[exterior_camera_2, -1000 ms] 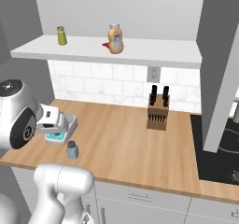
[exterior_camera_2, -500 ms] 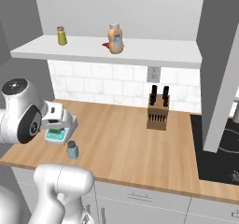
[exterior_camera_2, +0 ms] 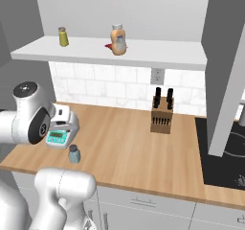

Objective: Put the shaker and condiment bottle from the counter next to their counterparts in the cabinet.

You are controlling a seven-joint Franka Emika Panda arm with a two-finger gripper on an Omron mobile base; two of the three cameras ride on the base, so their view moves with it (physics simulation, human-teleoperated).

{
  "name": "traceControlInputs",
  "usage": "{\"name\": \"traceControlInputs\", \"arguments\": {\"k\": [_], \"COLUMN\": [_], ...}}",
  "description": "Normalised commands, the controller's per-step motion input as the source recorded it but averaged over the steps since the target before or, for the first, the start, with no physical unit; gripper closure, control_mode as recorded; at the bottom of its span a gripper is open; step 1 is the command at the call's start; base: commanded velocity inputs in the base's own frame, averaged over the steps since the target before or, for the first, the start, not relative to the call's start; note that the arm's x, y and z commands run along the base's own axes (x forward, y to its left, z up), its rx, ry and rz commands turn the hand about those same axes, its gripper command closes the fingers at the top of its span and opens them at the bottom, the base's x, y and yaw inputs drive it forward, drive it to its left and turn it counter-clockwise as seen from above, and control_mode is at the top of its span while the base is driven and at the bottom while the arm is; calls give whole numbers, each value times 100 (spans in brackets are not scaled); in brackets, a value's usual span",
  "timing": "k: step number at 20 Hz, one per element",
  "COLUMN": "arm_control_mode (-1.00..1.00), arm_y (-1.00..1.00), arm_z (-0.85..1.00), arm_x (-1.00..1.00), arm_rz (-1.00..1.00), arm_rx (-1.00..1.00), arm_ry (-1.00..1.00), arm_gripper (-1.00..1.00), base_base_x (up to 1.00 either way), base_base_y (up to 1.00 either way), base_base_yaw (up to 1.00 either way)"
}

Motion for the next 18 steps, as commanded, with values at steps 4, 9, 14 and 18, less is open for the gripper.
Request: {"name": "traceControlInputs", "arguments": {"k": [4, 9, 14, 18], "arm_control_mode": [-100, -100, -100, -100], "arm_y": [2, 2, 3, 1], "arm_z": [-15, -16, -18, -18], "arm_x": [15, 3, 1, 2], "arm_rz": [0, 0, 0, 0], "arm_rx": [-2, 0, 0, 0], "arm_ry": [0, 0, 0, 0], "arm_gripper": [-100, -100, -100, -100], "base_base_x": [0, 0, 0, 0], "base_base_y": [0, 0, 0, 0], "base_base_yaw": [0, 0, 0, 0]}}
